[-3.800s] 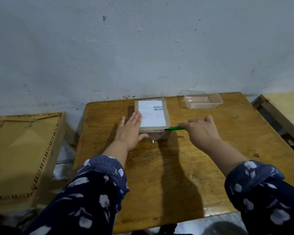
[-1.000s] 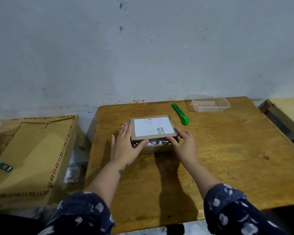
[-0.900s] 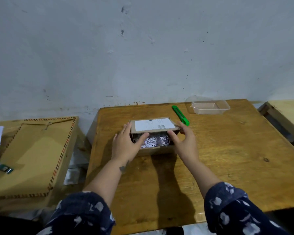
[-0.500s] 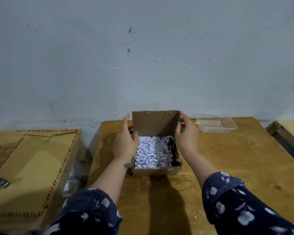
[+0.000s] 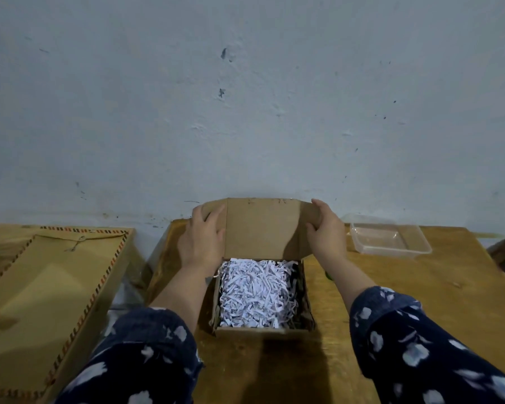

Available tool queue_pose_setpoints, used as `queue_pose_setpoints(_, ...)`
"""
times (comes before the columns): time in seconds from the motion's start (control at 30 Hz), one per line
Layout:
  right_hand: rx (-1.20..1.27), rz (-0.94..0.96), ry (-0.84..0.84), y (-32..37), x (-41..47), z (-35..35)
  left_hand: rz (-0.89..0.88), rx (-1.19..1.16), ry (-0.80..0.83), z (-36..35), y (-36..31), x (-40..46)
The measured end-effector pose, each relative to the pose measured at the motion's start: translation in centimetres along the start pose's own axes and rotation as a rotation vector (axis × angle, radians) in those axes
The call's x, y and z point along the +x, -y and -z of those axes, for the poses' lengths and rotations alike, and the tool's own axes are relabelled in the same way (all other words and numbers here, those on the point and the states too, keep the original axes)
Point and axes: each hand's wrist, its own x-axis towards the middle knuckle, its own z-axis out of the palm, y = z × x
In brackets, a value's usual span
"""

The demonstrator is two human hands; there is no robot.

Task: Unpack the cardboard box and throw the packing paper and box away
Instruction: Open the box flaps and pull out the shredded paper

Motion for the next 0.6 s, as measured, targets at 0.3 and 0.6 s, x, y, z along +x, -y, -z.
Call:
queue_pose_setpoints(0.3, -0.526, 0.198, -0.175, 0.7, -2.4, 0.4, -0.154, 0.045, -0.181, 1.4, -1.3, -1.0)
queue_pose_setpoints(0.6, -0.425, 0.503, 0.133, 2.2, -8.8, -1.5, -0.431, -0.119, 0.364, 1.4, -1.4, -5.4)
